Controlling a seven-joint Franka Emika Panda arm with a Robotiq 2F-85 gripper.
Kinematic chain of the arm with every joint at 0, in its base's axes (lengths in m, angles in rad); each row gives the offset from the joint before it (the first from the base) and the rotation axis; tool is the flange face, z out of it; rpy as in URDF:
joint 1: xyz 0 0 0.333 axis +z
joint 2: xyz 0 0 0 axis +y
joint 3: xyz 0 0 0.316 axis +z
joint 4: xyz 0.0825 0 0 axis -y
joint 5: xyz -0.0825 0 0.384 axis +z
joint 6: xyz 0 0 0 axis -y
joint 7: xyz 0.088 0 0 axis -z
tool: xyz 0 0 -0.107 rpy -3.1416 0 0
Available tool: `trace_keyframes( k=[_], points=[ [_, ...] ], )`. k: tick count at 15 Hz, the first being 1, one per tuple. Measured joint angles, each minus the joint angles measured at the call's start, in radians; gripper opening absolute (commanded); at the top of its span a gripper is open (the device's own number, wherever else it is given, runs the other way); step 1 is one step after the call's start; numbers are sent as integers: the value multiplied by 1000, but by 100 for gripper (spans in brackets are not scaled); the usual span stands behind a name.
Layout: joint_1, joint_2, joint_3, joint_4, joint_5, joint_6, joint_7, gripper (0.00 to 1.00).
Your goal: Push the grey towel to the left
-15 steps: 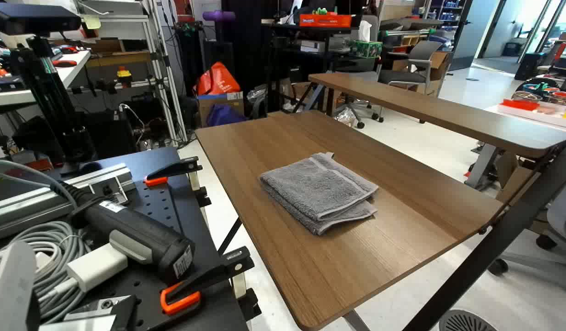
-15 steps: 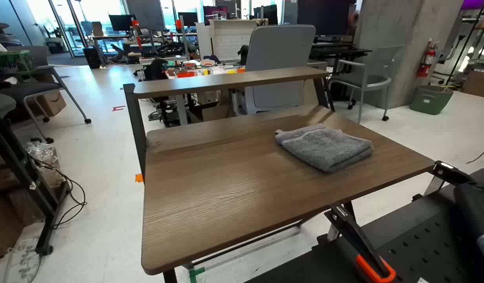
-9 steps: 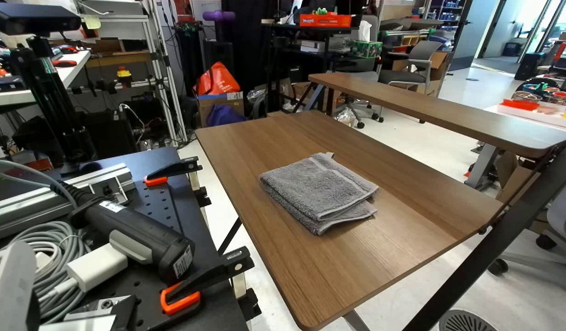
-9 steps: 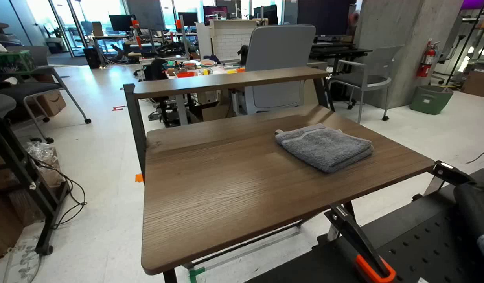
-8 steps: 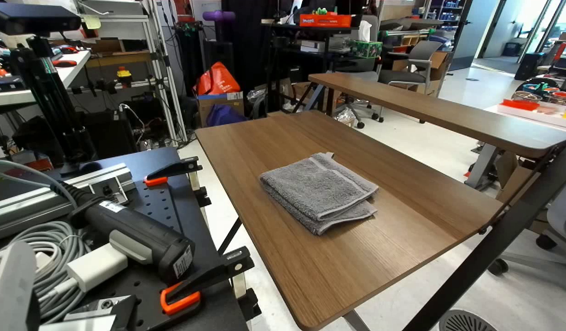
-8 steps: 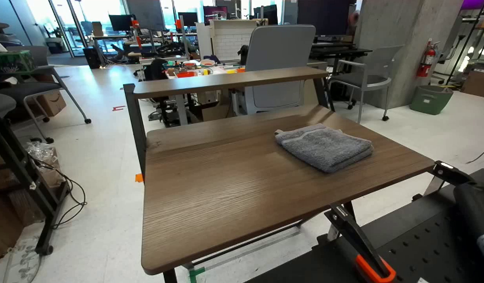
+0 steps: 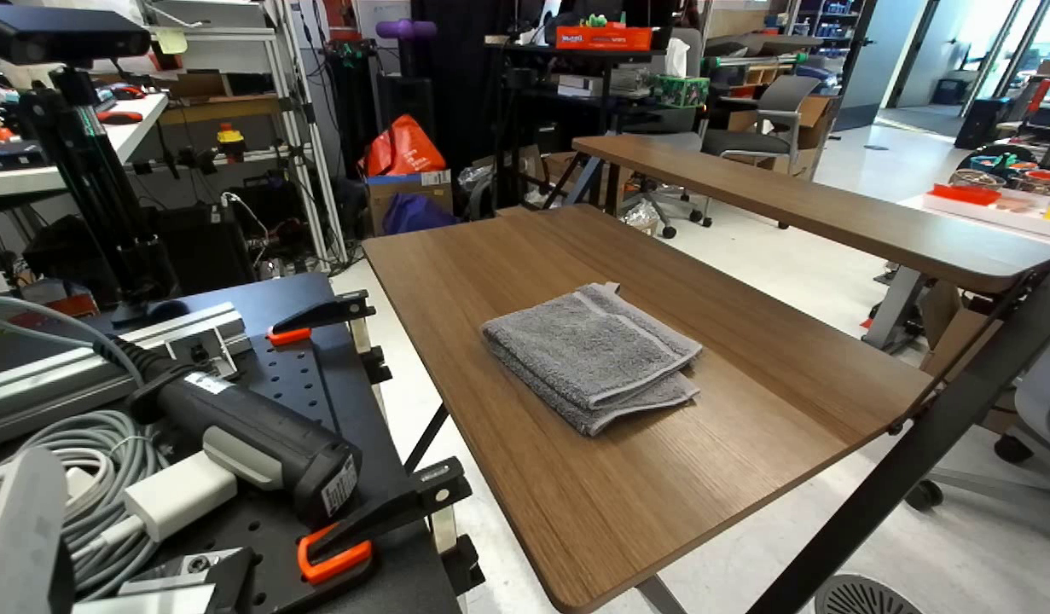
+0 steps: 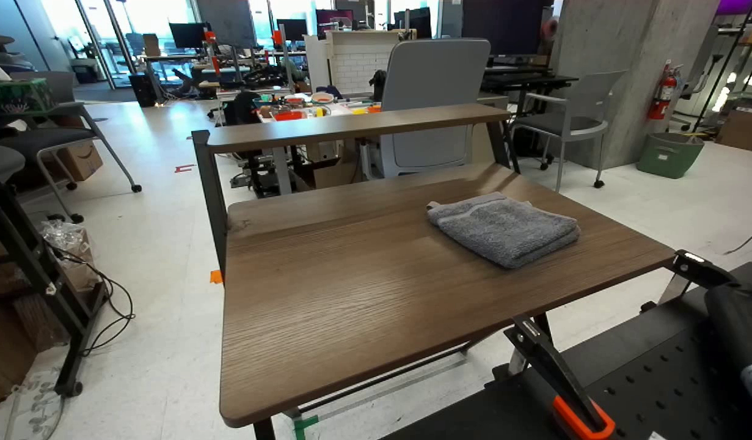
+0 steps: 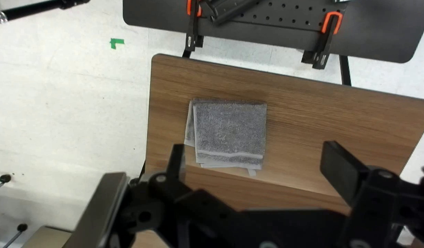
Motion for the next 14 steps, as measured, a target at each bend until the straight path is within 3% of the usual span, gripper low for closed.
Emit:
trace_keyframes(
  k=[8,14],
  points=[
    [-9,238,-86,-64,13,387,-77,100],
    [53,546,-107,-31,246,645,-298,100]
  ],
)
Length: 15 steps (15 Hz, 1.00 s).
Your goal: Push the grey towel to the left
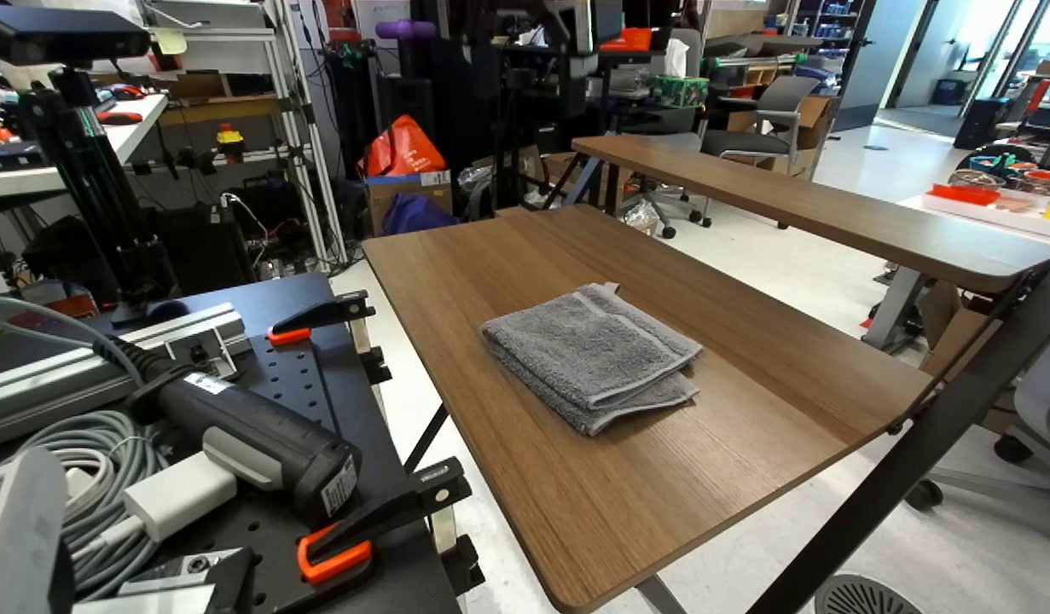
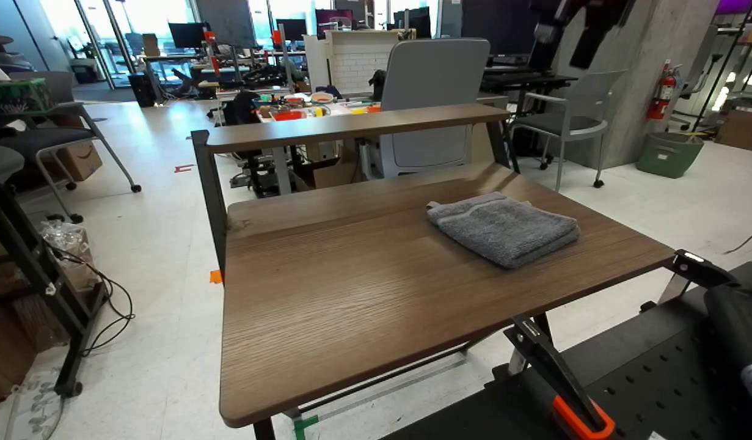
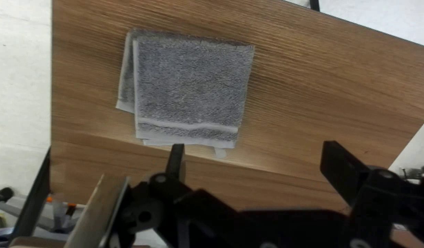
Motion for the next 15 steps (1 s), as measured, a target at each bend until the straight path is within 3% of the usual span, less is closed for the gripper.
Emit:
trace_keyframes(
  k=[3,6,11,15],
  points=[
    [20,158,11,62,163,31,-156,100],
    [-11,287,42,128,235,32,-241,100],
    [-93,433,81,188,213,31,-249,100],
    [-109,519,79,219,82,30,-140,100]
  ],
)
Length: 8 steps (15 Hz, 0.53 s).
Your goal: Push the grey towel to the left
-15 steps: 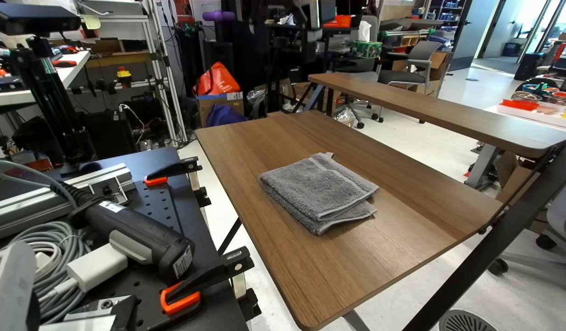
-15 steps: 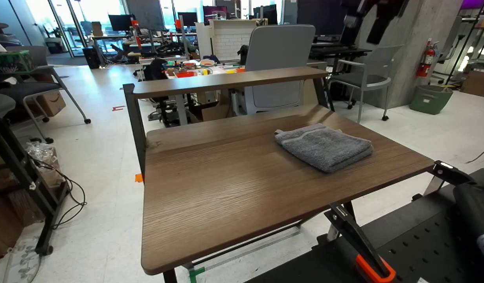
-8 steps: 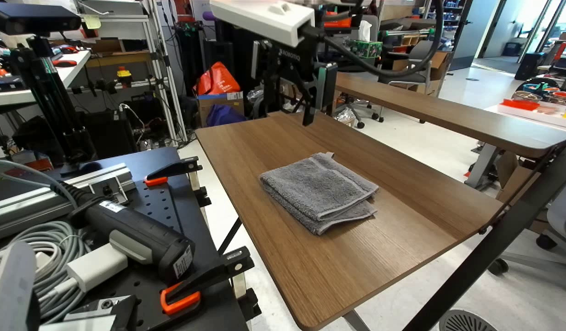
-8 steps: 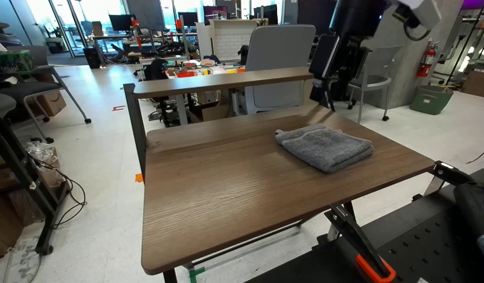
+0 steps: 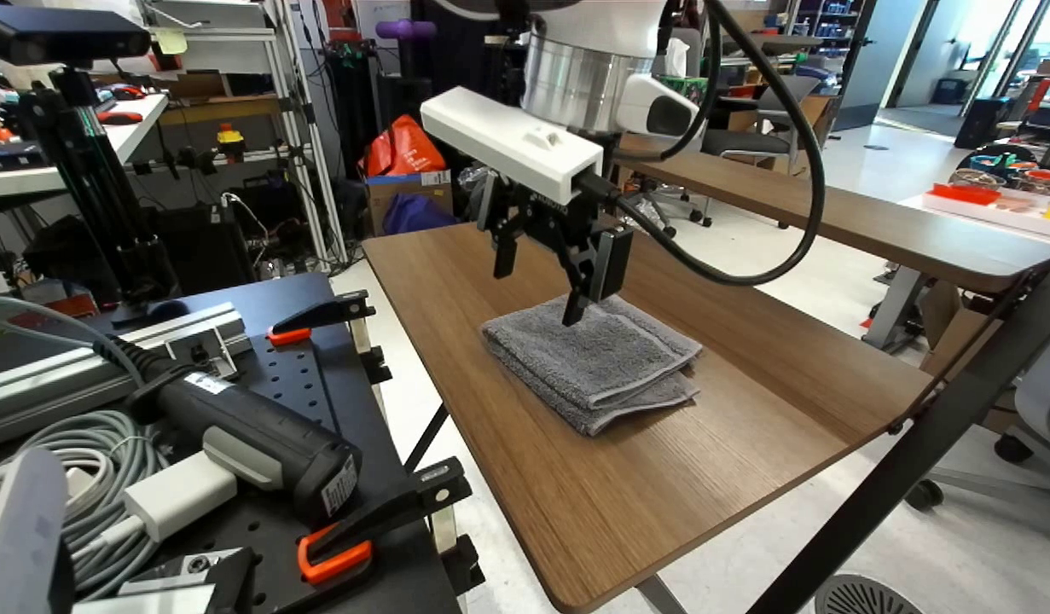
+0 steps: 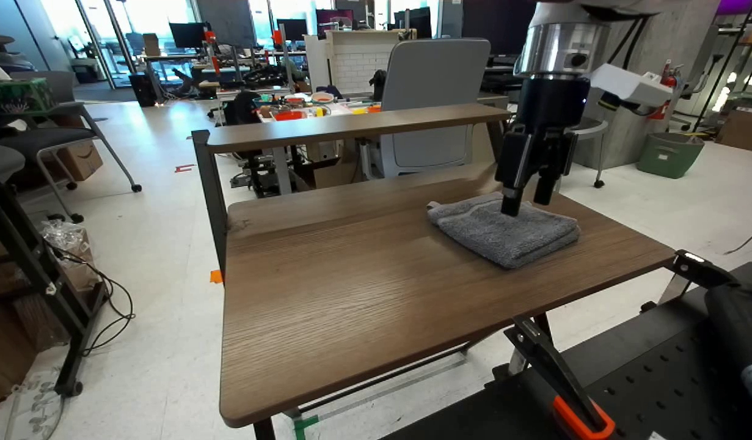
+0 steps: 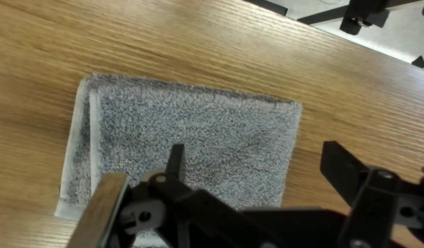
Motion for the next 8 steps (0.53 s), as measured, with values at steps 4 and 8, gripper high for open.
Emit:
trace_keyframes(
  k=[4,8],
  points=[
    [0,43,-11,21,-126,0,147,100],
    [0,61,-30,43,-187,0,242,100]
  ],
)
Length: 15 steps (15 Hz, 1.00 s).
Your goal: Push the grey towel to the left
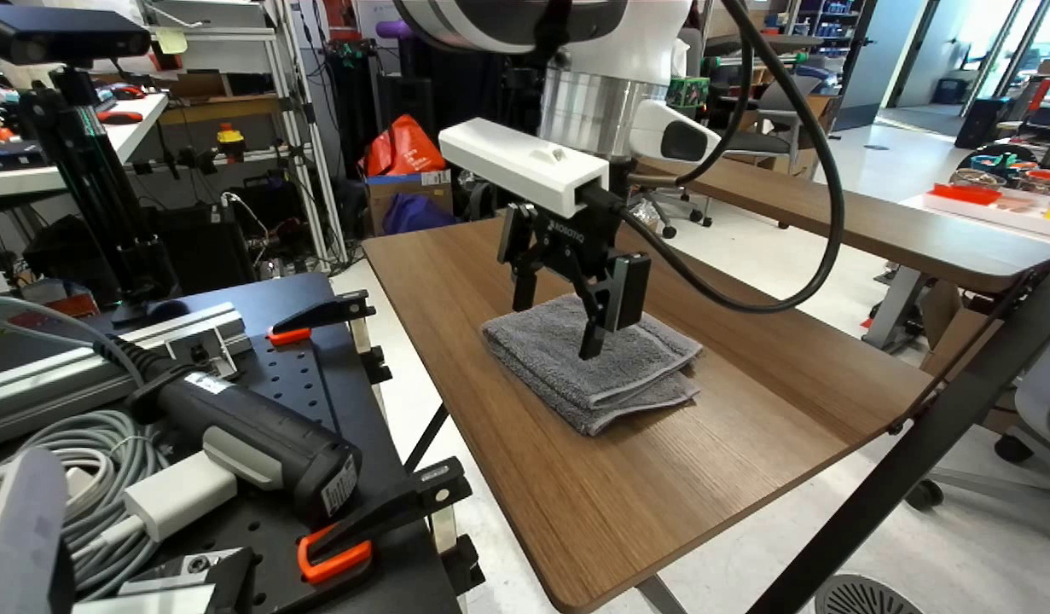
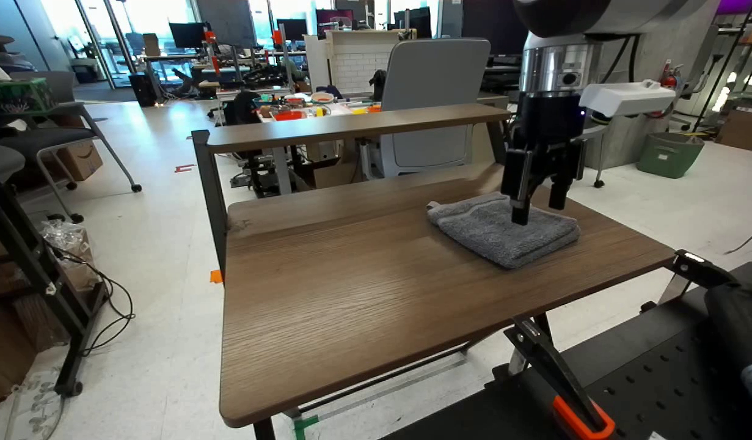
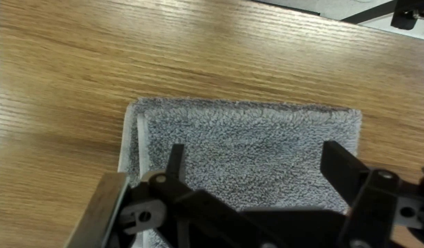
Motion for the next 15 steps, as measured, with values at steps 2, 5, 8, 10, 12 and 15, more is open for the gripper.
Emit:
trace_keyframes(
  k=[2,5,8,10,12,15],
  points=[
    [0,12,-8,14,-19,0,27,100],
    [-1,37,-12,41,-33,0,48,100],
    [0,72,-12,73,-54,1,72,100],
    [3,101,-12,98,-64,1,82,100],
    [5,132,-11,124,-65,1,83,100],
    [17,178,-10,165,-80,1,86,100]
  ],
)
